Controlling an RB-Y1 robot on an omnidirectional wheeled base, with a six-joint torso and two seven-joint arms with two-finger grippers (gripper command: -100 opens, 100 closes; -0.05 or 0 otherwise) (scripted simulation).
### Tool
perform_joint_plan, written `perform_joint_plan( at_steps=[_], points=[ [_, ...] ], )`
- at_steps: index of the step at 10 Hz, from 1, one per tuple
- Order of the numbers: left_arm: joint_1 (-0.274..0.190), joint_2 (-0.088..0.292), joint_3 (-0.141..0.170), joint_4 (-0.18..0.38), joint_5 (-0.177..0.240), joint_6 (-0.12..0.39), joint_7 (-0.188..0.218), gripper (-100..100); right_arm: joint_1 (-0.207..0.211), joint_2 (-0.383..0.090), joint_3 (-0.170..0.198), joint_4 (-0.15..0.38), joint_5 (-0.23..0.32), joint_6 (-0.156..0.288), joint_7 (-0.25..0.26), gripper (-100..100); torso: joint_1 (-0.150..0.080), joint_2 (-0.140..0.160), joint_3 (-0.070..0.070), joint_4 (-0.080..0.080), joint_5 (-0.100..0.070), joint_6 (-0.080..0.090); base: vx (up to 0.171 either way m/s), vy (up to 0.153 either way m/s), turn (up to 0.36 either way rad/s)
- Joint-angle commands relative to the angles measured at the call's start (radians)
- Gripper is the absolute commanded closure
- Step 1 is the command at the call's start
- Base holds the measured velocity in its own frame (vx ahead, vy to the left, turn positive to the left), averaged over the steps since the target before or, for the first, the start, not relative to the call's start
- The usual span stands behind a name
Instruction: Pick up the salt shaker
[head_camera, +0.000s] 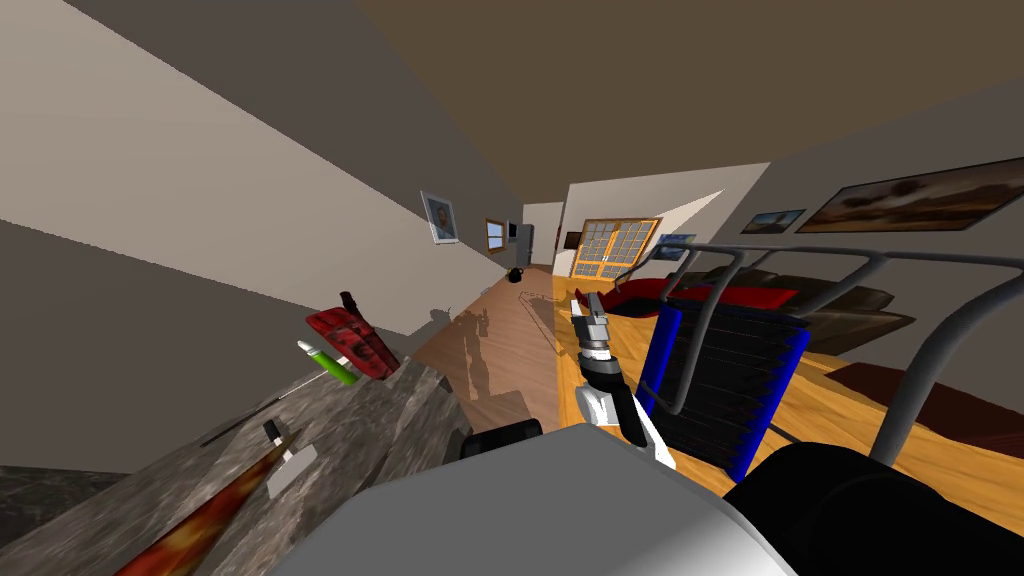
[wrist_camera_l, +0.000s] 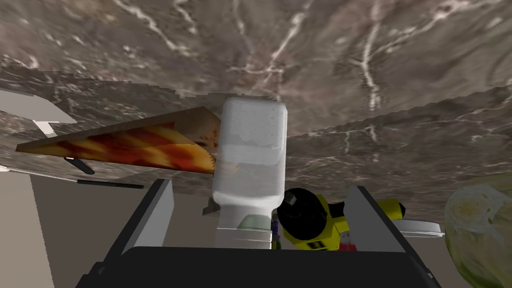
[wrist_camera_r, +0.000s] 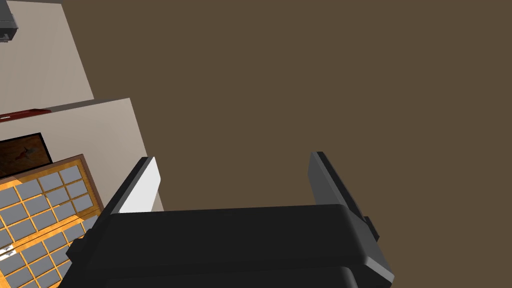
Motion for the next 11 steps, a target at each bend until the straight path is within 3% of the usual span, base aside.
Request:
perform_joint_plan(
  at_steps=[1,2,3,5,6,7,11],
  points=[
    [0.0,0.0,0.0,0.0,0.0,0.0,0.0,-100,0.0,0.0,0.0,0.0,0.0,0.0,0.0,0,0.0,0.0,0.0,0.0,0.0,0.0,0.017,-0.01,0.002],
    [0.0,0.0,0.001,0.0,0.001,0.004,-0.001,0,0.0,0.0,0.0,0.0,0.0,0.0,0.0,0,0.0,0.001,0.001,0.0,0.0,0.0,0.0,0.0,0.0],
    [-0.015,0.0,-0.006,0.035,-0.007,-0.016,0.0,-100,0.0,0.0,0.0,0.0,0.0,0.0,0.0,0,0.001,0.002,0.001,0.001,0.0,0.0,-0.005,0.008,-0.023],
    [-0.029,0.0,-0.012,0.07,-0.015,-0.035,0.001,-100,0.0,0.0,0.0,0.0,0.0,0.0,0.0,0,0.002,0.004,0.002,0.001,0.001,0.0,-0.012,0.013,-0.04],
    [-0.025,0.002,-0.009,0.061,-0.011,-0.029,0.0,-100,0.0,0.0,0.0,0.0,0.0,0.0,0.0,0,0.002,0.004,0.002,0.001,0.001,0.0,-0.004,0.003,-0.011],
    [-0.026,0.002,-0.009,0.063,-0.011,-0.031,0.0,100,0.0,0.0,0.0,0.0,0.0,0.0,0.0,0,0.002,0.003,0.002,0.001,0.0,0.0,0.0,0.0,0.0],
    [-0.026,0.002,-0.009,0.063,-0.012,-0.031,0.0,100,0.0,0.0,0.0,0.0,0.0,0.0,0.0,0,0.002,0.004,0.002,0.001,0.001,0.0,0.0,0.0,0.0]
  ],
)
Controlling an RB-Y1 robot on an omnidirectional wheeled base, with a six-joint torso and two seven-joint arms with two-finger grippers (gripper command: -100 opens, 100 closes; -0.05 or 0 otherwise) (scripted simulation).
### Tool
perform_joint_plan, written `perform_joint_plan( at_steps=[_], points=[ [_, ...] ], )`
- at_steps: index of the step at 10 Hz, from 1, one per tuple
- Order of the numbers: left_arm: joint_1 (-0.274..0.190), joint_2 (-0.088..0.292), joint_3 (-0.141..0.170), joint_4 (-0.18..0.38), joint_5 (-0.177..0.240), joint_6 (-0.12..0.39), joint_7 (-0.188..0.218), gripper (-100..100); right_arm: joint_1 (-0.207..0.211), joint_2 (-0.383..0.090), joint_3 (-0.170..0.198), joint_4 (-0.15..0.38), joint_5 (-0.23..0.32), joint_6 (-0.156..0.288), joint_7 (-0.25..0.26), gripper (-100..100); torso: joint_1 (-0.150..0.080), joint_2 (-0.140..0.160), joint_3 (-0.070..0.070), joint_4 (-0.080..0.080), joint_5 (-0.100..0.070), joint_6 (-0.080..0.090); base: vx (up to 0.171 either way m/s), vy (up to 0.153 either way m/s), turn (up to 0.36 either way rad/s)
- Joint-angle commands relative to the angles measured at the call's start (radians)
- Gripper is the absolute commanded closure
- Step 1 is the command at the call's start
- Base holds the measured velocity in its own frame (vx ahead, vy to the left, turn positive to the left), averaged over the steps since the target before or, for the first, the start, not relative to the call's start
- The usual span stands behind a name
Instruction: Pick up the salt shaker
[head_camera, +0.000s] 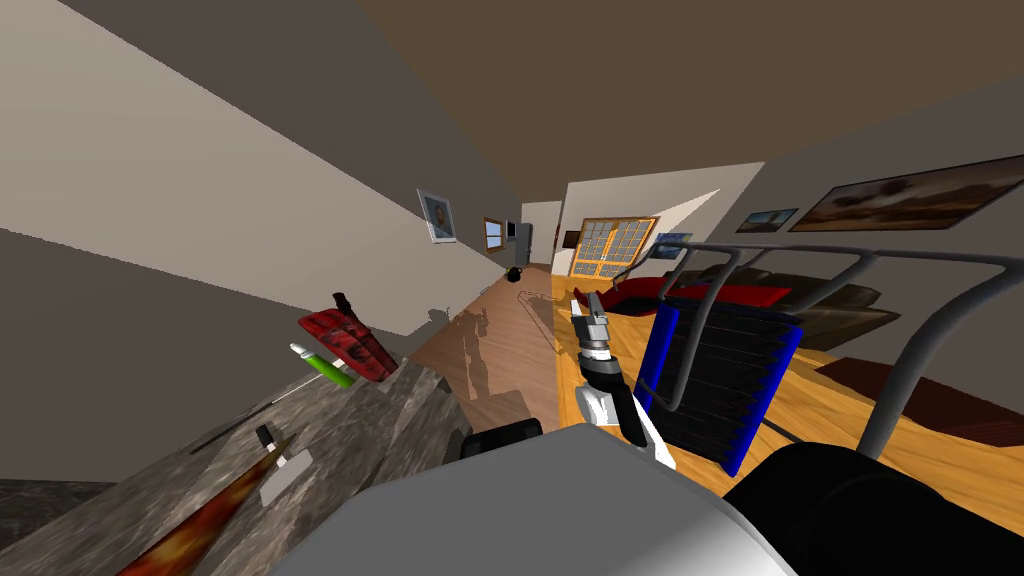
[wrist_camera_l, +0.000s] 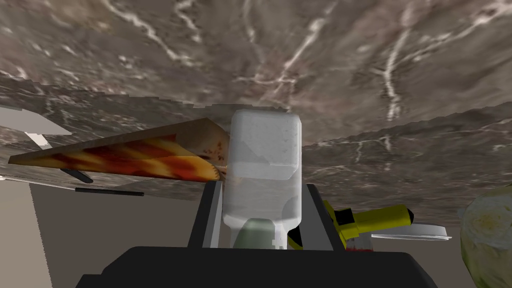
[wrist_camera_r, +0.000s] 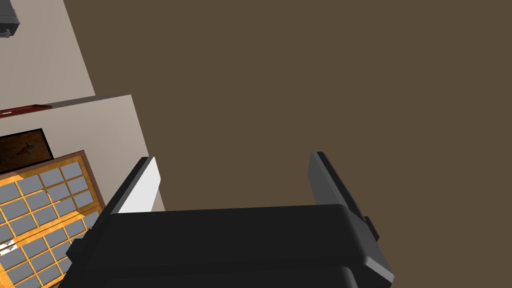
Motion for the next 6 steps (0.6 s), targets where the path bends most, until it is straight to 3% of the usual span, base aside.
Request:
perform_joint_plan(
  at_steps=[1,2,4,5,6],
  points=[
    [0.0,0.0,0.0,0.0,0.0,0.0,0.0,0,0.0,0.0,0.0,0.0,0.0,0.0,0.0,0,0.0,0.0,0.0,0.0,0.0,0.0,0.0,0.0,0.0],
    [0.011,-0.002,0.004,-0.028,0.004,0.016,0.0,100,0.0,0.0,0.0,0.0,0.0,0.0,0.0,0,0.0,0.0,0.0,0.0,0.0,0.0,0.01,-0.011,0.034],
    [0.026,-0.002,0.01,-0.063,0.012,0.035,-0.001,100,0.0,0.0,0.0,0.0,0.0,0.0,0.0,0,-0.002,0.0,0.0,0.0,0.0,0.0,0.01,-0.012,0.037],
    [0.022,-0.002,0.008,-0.052,0.01,0.026,0.0,100,0.0,0.0,0.0,0.0,0.0,0.0,0.0,0,-0.001,0.0,0.0,0.0,0.0,0.0,0.003,-0.005,0.009],
    [0.023,-0.003,0.009,-0.054,0.011,0.028,0.0,0,0.0,0.0,0.0,0.0,0.0,0.0,0.0,0,-0.001,0.0,0.0,0.0,0.0,0.0,0.0,0.0,0.0]
  ],
)
